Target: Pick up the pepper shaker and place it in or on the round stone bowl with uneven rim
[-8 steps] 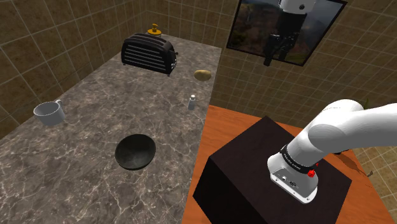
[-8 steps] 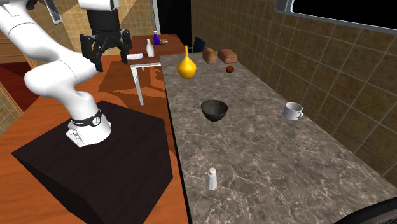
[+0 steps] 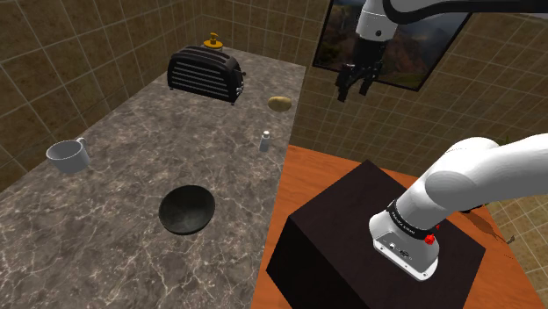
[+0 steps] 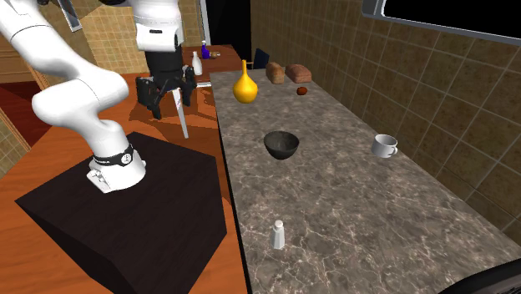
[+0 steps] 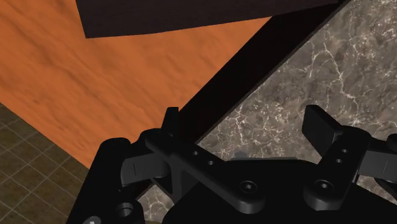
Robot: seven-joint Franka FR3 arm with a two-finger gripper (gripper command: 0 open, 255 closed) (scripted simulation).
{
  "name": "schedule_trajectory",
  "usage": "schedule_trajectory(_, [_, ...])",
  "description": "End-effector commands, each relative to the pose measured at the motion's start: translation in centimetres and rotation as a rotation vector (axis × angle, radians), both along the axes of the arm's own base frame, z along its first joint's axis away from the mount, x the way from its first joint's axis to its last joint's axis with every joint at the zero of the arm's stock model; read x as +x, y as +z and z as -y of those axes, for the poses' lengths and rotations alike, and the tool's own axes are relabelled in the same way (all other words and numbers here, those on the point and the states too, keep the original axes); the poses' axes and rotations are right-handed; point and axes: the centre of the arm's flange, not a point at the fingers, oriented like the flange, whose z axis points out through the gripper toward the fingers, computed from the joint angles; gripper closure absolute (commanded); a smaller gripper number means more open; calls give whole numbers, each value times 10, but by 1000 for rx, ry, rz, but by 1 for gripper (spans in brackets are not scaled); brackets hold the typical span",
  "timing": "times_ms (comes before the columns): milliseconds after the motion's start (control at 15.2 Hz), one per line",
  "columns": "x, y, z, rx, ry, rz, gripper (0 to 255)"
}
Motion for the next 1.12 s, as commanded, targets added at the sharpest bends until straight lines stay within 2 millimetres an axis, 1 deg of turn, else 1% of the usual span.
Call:
schedule_trajectory(0, [16,-21,-1,6,-18,8,0])
schedule_trajectory(1056, [151,-176,-11,47,-154,51,0])
